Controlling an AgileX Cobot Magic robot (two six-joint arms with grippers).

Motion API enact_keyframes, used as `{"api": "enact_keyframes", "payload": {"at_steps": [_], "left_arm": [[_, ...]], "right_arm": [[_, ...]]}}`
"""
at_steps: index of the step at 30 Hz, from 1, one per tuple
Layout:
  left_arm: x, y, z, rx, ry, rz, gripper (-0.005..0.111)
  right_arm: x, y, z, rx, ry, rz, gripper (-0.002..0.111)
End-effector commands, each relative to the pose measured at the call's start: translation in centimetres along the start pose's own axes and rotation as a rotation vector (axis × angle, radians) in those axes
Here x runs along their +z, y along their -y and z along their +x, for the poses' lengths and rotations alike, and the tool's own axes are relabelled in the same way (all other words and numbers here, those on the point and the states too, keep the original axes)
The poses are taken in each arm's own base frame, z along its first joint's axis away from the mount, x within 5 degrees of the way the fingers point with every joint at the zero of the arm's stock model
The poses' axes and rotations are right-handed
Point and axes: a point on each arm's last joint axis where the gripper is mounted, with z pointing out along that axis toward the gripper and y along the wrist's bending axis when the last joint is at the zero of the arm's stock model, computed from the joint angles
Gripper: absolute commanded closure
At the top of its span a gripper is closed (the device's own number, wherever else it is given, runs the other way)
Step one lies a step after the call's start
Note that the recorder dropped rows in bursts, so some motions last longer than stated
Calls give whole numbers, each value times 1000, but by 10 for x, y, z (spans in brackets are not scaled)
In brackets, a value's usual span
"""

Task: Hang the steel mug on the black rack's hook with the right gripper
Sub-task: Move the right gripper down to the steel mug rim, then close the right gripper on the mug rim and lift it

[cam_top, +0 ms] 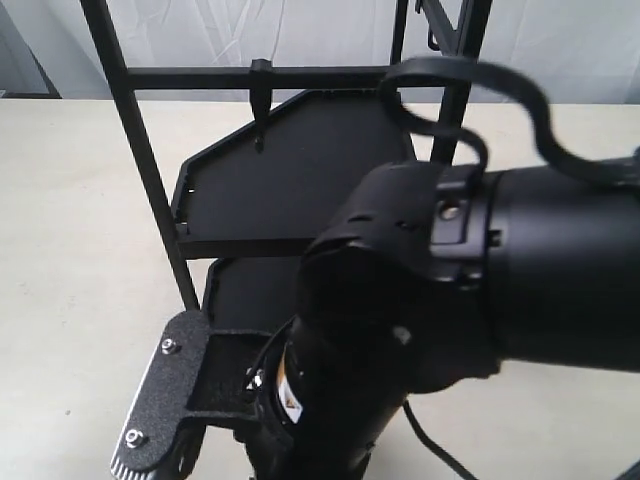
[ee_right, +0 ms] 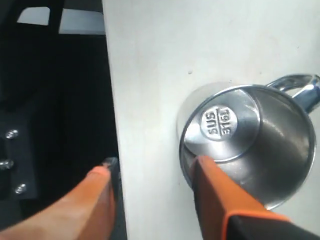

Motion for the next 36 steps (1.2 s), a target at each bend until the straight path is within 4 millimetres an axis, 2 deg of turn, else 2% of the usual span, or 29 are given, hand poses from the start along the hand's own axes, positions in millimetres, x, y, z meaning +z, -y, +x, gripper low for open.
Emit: {"api": "enact_keyframes", "payload": {"at_steps": [1, 16, 20, 24, 36], "left_arm": [[0, 0, 0, 4, 3, 7, 105], [0, 0, 0, 4, 3, 7, 105], [0, 0, 0, 4, 3, 7, 105], [0, 0, 0, 4, 3, 7, 105], [0, 0, 0, 4, 3, 7, 105]], "right_arm": [[18, 6, -5, -36, -58, 25, 62], [48, 15, -7, -67, -125, 58, 62], [48, 15, -7, -68, -121, 59, 68], [48, 15, -7, -65, -118, 61, 79], [60, 17, -6, -40, -153, 51, 83]]}}
